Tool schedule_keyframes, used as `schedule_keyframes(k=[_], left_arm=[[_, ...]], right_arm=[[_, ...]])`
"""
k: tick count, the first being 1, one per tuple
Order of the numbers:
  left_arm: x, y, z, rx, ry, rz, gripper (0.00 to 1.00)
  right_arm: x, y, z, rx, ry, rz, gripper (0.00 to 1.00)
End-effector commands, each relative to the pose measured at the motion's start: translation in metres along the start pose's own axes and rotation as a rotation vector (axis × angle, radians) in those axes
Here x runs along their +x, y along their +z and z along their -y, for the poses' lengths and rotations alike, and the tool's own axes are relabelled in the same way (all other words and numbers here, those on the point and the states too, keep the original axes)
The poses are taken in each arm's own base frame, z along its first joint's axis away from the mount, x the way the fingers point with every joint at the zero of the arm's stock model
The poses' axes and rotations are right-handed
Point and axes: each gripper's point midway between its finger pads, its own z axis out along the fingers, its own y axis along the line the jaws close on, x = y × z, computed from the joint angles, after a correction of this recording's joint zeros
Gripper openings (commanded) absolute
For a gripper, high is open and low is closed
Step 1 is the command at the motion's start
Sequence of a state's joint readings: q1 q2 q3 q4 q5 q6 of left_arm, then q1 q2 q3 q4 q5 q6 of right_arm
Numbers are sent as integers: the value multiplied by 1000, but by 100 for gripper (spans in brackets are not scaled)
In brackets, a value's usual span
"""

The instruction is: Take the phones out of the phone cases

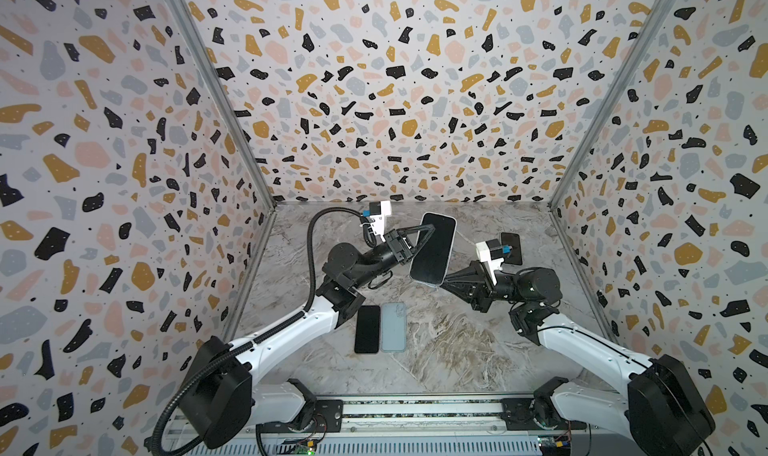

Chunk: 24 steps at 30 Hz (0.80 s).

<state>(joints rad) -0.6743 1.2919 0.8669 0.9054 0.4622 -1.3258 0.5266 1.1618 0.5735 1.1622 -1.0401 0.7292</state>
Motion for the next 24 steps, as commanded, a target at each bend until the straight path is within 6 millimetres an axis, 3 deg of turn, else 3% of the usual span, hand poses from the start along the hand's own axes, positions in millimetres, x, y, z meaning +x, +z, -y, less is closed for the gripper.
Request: schedule_keyframes(k=[1,6,11,19,21,24], left_arm=[[32,6,1,16,-21,-107,0],[25,4,6,21,-9,-76,0],[9,-2,5,-19,10,-27,0],[-10,-10,7,-21,7,43,0],[-11,-10,6,-18,7,51,0],[-12,-10,8,-1,4,61,0]], right_arm=[[-38,5,10,92,-27,130,4],[-30,0,13,127,44,117,13],[-18,-16,12,220,103,110,34],[4,-40,-5,277,192,117,48],[9,-41,-11,257,230,123,50],[14,-36,-21,208,281,144,62]])
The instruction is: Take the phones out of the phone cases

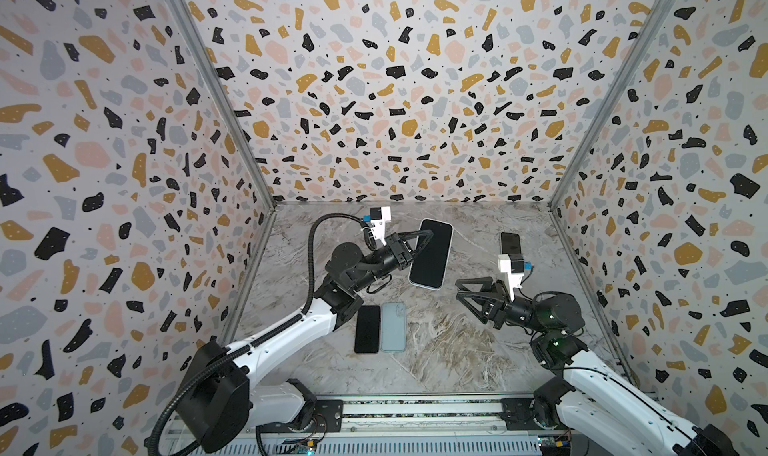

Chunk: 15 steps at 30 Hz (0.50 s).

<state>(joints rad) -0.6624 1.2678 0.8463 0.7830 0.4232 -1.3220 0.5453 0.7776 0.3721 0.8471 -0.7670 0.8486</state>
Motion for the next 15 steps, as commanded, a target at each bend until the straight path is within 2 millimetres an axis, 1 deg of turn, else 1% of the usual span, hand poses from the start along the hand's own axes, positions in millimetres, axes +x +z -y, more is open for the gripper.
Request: schedule_keyframes(k=[1,5,7,15], left_arm=[[-10,-6,36,122,45,46,0],[-11,-6,34,123,47,52,0],[-11,-6,34,128,46,53,0],[-9,-7,36,137,49,49,0]], right_arm=[[2,2,-11,-41,75,32,64],[5,13,-18,-72,120,42,67],[4,19,-19,-71,138,49,68],[4,33,-4,-53,196,58,68]])
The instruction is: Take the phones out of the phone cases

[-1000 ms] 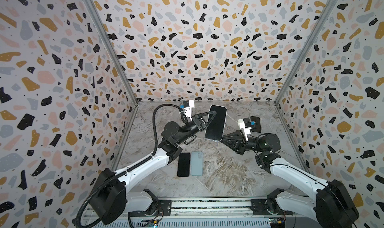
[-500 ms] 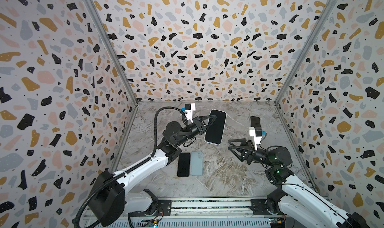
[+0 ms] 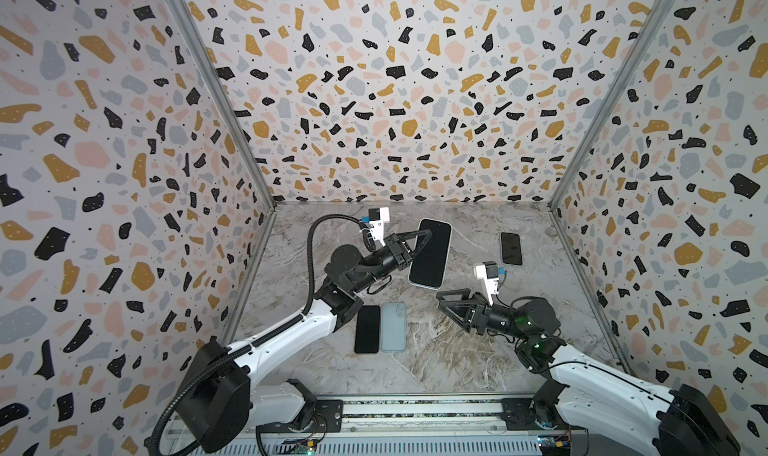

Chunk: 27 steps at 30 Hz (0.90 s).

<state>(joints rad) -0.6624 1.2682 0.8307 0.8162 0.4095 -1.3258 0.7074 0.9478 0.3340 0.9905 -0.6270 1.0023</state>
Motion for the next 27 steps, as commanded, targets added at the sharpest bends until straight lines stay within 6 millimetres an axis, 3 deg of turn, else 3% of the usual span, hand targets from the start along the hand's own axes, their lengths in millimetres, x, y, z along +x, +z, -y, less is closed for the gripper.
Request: schedule_keyframes(k=[1,27], left_arm=[[-7,-5,36,125,45,31,0],[-6,-7,38,130,56,31,0]], right_arm=[[-27,7,-24,-71,-36,72,68],[-23,21,-20,-125,27,50,68]])
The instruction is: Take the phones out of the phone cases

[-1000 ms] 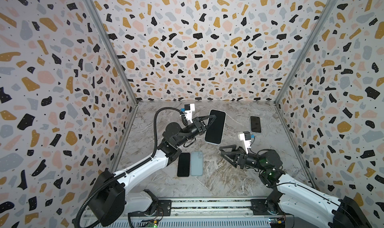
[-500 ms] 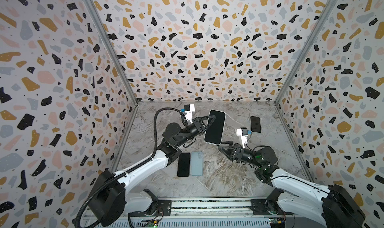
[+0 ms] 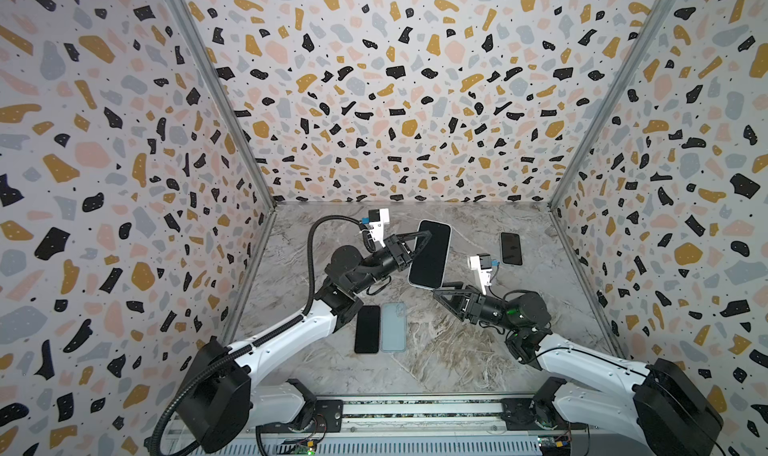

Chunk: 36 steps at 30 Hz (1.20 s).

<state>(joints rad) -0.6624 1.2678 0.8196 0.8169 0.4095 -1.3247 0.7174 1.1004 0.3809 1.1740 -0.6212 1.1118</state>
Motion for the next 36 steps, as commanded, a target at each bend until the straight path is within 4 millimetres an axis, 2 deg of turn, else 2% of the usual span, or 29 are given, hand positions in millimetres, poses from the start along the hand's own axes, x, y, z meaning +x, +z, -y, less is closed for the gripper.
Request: schedule_keyframes(k=[1,15,36], left_arm=[[-8,-6,42,139,60,33,0],[-7,-6,42,140,63,30,0],[1,-7,47,164,68,6,0]], right_arm=[[-8,5,-21,-72,-36,12,68],[-3,9,-13,-61,-22,3,68],[-19,7,4,-25,9,47,67]])
